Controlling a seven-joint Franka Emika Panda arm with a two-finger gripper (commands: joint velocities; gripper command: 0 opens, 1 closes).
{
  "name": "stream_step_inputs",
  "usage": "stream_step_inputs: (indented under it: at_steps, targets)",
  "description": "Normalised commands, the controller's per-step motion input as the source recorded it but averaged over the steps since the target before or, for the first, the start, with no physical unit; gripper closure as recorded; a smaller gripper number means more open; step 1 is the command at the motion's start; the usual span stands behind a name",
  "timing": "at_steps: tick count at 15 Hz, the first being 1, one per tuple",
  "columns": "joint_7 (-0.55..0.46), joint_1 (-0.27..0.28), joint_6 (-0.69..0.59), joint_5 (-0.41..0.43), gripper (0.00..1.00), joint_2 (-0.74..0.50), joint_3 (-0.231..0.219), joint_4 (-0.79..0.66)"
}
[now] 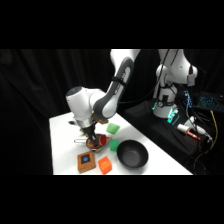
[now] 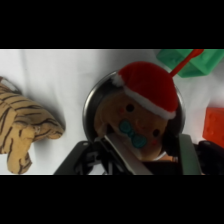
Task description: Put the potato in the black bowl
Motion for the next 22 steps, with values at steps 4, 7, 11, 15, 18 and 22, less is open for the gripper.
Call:
stream_step_inputs:
  at_steps: [4,7,11,15,18,22]
  targets:
    - [-0.04,-0.004,0.01,-0.014,0.83,-0.13,-0.013,-0.05]
    - [0.02,0.053,-0.17,-0.114,0.97,-0.34,-0.076,-0.18]
    - [0.04,0.073,-0.21,-0.168,0.95,-0.48,-0.087,-0.23]
    - [-0.01,0.064,-0.22,-0.105,0.95,-0.47,-0.017,-0.23]
    - [-0.04,0.082,-0.08,-0.037,0.94,-0.45,0.060,-0.38]
    - [0.02,0.118,0.09,-0.082,0.94,-0.47,0.079,-0.52]
